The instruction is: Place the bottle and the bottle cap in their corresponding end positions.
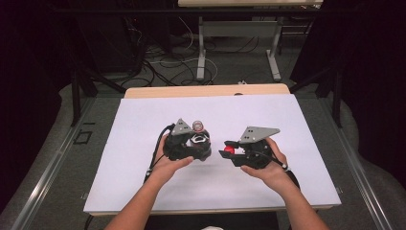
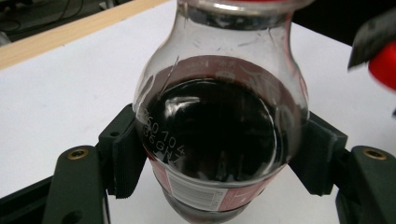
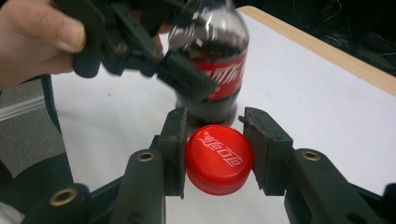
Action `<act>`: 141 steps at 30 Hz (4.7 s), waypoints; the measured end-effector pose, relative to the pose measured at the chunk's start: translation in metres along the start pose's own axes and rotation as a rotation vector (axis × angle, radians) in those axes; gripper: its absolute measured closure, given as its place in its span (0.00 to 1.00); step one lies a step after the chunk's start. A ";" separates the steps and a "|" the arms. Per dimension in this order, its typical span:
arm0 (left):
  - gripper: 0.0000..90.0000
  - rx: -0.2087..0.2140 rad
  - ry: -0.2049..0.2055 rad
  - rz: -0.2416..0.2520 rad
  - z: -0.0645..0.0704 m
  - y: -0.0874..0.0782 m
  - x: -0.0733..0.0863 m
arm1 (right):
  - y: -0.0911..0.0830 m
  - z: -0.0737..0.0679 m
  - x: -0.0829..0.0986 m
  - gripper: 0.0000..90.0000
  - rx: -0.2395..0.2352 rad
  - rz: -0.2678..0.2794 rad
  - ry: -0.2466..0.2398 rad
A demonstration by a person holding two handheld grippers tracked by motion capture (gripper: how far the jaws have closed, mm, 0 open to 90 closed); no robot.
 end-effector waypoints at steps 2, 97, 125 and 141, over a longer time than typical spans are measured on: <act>0.33 -0.004 -0.005 0.006 -0.002 0.003 -0.006 | 0.000 0.003 0.005 0.68 0.002 -0.012 0.012; 0.01 -0.082 -0.166 0.056 -0.046 0.017 0.021 | 0.074 0.017 0.030 0.68 0.022 -0.127 0.050; 0.01 -0.105 -0.197 0.046 -0.049 -0.019 0.064 | 0.124 0.009 0.083 0.68 0.016 -0.236 0.059; 0.01 -0.108 -0.203 0.041 -0.051 -0.019 0.067 | 0.116 0.012 0.076 0.45 0.016 -0.205 0.073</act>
Point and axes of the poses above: each handheld gripper's, and its own axes: y roughly forward along the jaws, x roughly out of its underside, z roughly to its right, the point moved 5 cm from there along y, roughly forward along the jaws, and after that the axes turned 5 degrees about y, right-handed, at the moved point
